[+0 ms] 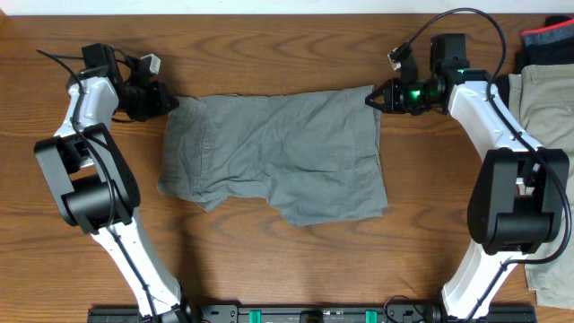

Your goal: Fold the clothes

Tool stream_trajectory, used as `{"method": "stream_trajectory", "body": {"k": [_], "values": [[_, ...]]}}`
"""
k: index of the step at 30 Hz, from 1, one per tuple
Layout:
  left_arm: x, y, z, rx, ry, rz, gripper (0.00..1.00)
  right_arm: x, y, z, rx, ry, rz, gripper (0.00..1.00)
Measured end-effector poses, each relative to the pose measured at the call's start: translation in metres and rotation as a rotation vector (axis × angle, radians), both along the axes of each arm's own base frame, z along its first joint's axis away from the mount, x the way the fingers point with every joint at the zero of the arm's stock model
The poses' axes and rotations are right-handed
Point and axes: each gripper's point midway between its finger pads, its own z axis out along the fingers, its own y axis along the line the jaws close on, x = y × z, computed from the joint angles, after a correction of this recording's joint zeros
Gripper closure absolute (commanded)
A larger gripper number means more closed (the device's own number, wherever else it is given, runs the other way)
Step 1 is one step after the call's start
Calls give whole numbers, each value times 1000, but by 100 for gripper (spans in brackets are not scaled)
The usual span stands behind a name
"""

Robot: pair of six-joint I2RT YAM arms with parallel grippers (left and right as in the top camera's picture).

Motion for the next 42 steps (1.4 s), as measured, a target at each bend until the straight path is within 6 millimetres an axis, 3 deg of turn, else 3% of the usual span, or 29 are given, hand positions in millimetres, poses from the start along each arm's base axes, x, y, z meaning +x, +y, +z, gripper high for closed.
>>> {"method": "stream_trajectory", "body": {"k": [9,14,19,24,33,42], "values": [[-1,-1,8,-82,-10,13,94,0,-3,0,-16,3,-10,99],[-5,5,44,-159,-65,26,94,-1,-24,18,-96,-10,-95,99],[-14,7,130,-133,-216,21,94,-7,-44,75,-150,-102,-197,99],[-41,-4,215,-78,-360,3,94,-16,-54,123,-183,-203,-265,99],[-100,-22,316,57,-554,8,94,-45,-75,211,-219,-401,-415,99],[-181,-49,443,258,-976,3,94,-91,-102,299,-203,-635,-534,99]]}}
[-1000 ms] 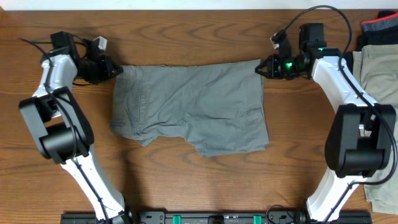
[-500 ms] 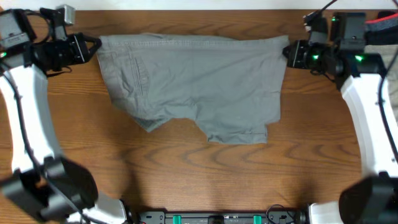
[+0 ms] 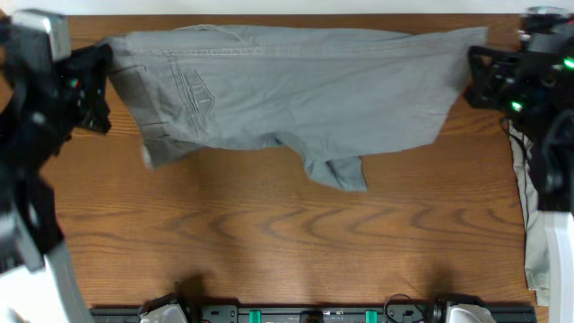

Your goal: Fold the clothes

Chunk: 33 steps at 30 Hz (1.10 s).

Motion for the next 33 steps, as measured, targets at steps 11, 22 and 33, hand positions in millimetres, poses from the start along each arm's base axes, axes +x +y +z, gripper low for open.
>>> {"method": "stream_trajectory", "body": {"k": [11,22,33], "values": [[-95,-36,110,128,-453,17,94,-51,-25,108,-33,-272,-107,99],[-121,-32,144,129,-548,109,94,-89,-33,161,-63,-385,-158,99],[-10,8,56,-13,-138,108,94,-10,-11,92,27,-139,42,99]]}}
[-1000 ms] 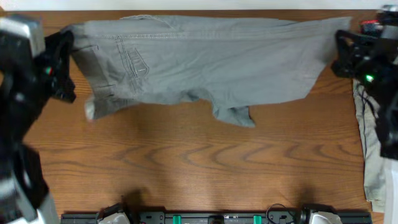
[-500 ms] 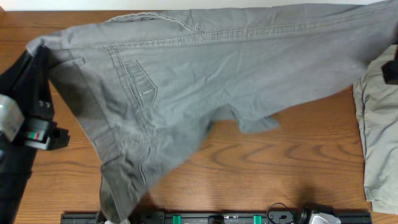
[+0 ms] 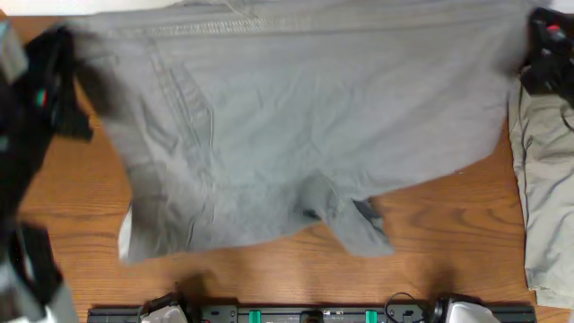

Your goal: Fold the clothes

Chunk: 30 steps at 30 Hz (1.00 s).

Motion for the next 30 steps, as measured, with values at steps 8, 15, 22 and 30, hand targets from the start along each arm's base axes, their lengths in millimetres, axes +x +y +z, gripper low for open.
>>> {"method": "stream_trajectory", "body": {"k": [8,15,22,30], "values": [[158,21,-121,-107,270,-117,94,133,23,-111,51,189,139,99],[256,23,-247,-203,427,-134,94,225,29,-212,48,213,167,99],[285,28,-285,-284,442,-104,94,246,35,-270,90,279,194,99],[284,28,-280,-315,443,-94,94,246,36,-269,98,279,202,99]]}}
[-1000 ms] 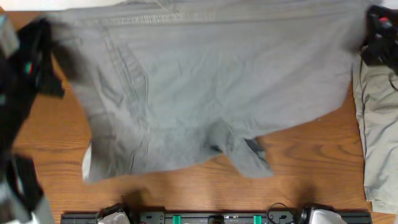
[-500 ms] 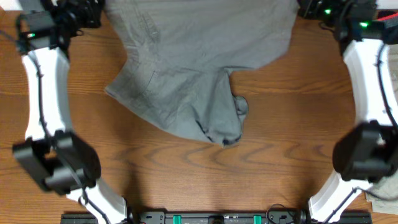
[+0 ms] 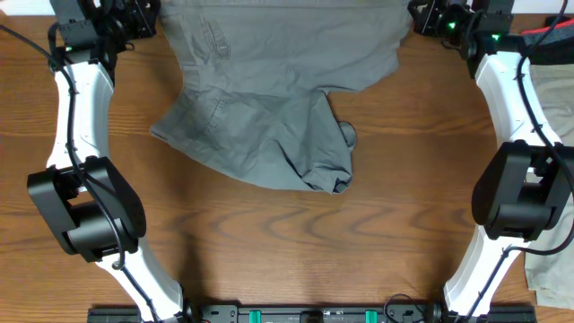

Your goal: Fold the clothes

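Observation:
A pair of grey shorts [image 3: 269,99] hangs down from the far edge of the table, its waistband at the top of the overhead view and its legs draped and bunched onto the wood. At the top left, my left gripper [image 3: 148,16] is shut on the left waistband corner. My right gripper [image 3: 421,18] is shut on the right waistband corner at the top right. Both arms reach to the far edge. The leg ends crumple near the table's middle [image 3: 327,175].
A stack of khaki and dark clothes [image 3: 552,63] lies at the right edge beside the right arm. More pale cloth [image 3: 552,278] shows at the lower right corner. The rail of the arm bases [image 3: 305,314] runs along the near edge.
The shorts, then held up close to the camera and filling the view, are now lower and farther back, with their legs resting crumpled on the table. Both grippers have moved to the far edge.
The shorts first lay flat on the table with both grippers at their far corners. Then they were held stretched in the air, then closer to the camera. Now they hang from the far edge with the legs touching the wood.

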Tool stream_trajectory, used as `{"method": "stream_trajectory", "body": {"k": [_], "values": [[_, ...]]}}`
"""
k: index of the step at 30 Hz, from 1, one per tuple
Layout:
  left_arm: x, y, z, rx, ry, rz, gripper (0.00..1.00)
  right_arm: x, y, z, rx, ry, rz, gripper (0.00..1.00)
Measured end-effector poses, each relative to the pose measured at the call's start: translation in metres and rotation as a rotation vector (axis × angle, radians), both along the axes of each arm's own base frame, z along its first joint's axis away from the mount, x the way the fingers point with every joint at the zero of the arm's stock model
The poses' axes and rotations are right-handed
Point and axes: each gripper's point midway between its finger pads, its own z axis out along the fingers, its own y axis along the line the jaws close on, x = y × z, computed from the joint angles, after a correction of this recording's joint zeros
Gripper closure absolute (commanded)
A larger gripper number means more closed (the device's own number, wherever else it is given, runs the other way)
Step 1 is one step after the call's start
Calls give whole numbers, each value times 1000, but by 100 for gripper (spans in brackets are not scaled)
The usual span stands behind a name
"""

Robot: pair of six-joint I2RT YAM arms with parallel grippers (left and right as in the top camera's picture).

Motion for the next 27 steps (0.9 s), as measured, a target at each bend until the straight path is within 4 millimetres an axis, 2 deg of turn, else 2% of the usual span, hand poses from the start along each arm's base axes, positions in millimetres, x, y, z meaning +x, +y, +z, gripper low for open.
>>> {"method": "stream_trajectory", "body": {"k": [10,13,15,16,19,20,21,22,23,24,27], "values": [[-7,2,-2,-18,35,3,94,-7,6,-3,29,29,40,99],[-21,4,17,-25,33,4,94,-18,8,0,47,66,52,99],[-34,3,43,-22,4,2,94,-29,6,12,57,80,53,99],[-44,0,62,-17,-22,0,94,-37,3,27,59,77,46,99],[-89,-16,140,13,-157,-29,94,-66,-10,80,51,26,12,99],[-108,-23,169,28,-214,-40,94,-84,-18,114,43,-22,-15,99],[-130,-30,196,45,-272,-50,94,-96,-24,134,35,-54,-35,99],[-157,-39,226,67,-344,-63,94,-119,-35,172,20,-120,-72,99],[-179,-46,248,89,-399,-70,94,-135,-43,194,8,-164,-100,99],[-206,-53,271,112,-459,-71,94,-159,-52,224,-8,-227,-135,99],[-284,-70,322,196,-615,-40,94,-230,-72,298,-64,-406,-242,99]]}}
